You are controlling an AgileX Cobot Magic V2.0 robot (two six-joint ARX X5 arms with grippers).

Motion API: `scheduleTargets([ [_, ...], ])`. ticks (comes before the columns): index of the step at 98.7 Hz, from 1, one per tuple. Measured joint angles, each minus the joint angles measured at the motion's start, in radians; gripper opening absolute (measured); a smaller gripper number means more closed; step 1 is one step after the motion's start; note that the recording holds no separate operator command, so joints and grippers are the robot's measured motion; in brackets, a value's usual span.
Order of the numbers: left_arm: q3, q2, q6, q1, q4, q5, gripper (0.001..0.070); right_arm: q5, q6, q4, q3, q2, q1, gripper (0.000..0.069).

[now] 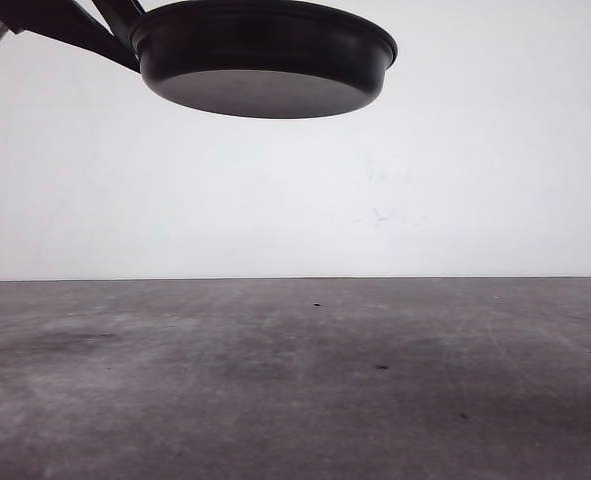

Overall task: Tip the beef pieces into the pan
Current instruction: 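Raise the bowl over the pan and tip beef cubes in with right gripper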

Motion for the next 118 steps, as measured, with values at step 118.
scheduleTargets([
  [118,0.0,0.0,0.02,0.018,0.023,-0.038,0.0055,-0.071,0.624,-0.255,0.0,-0.023,-0.106,0.0011],
])
